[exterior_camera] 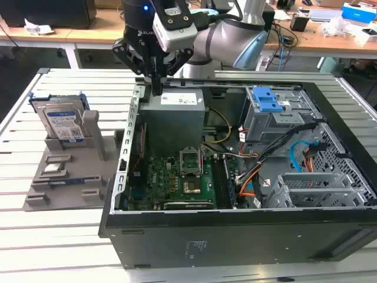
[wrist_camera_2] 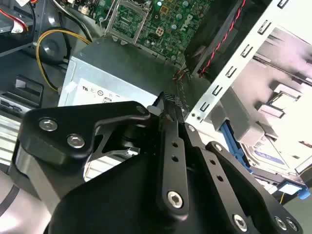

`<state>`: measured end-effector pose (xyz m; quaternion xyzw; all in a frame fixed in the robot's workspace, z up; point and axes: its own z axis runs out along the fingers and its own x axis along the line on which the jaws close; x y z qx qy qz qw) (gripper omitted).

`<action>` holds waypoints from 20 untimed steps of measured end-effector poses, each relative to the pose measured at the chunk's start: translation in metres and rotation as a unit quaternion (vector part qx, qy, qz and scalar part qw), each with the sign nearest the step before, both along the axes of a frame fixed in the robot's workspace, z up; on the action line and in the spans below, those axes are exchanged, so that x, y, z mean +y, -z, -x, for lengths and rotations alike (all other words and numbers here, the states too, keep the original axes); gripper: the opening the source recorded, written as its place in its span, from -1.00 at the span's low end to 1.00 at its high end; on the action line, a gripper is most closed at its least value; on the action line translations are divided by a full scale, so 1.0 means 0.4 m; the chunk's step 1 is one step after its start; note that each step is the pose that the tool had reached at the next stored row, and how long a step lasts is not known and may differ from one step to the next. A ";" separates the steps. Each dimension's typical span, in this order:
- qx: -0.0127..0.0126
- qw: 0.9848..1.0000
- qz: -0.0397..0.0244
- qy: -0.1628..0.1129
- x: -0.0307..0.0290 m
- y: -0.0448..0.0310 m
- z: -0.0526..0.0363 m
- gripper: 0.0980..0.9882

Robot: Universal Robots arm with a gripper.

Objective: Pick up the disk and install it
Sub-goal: 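Reach for the disk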

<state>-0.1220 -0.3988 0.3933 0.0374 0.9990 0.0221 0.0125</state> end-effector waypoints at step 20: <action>0.000 1.000 0.000 0.000 0.000 0.000 0.057 -0.98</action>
